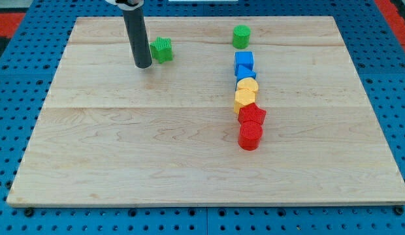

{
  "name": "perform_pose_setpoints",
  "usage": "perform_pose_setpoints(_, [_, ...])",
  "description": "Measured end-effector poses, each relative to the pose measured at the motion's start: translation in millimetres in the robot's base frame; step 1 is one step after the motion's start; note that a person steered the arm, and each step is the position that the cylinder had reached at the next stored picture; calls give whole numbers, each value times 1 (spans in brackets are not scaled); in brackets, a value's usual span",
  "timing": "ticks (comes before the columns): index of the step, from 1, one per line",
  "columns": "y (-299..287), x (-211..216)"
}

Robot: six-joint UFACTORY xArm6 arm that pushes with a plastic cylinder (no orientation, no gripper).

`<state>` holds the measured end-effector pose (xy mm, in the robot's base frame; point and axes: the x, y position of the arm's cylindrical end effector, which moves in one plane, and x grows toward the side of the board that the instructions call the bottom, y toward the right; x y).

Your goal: Slide the green circle to the top center

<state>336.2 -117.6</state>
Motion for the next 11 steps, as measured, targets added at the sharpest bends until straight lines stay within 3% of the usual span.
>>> perform_pose_setpoints(2, [12,19])
perform_pose_setpoints(3, [53,20])
perform_pose_setpoints(4, [94,-18])
perform_pose_setpoints(7, [155,-43])
perform_pose_setpoints(8, [200,-43])
perform_pose_setpoints(9, [224,-76])
perform_pose_setpoints(10, [179,-93])
perform_pose_setpoints(11, [223,-85])
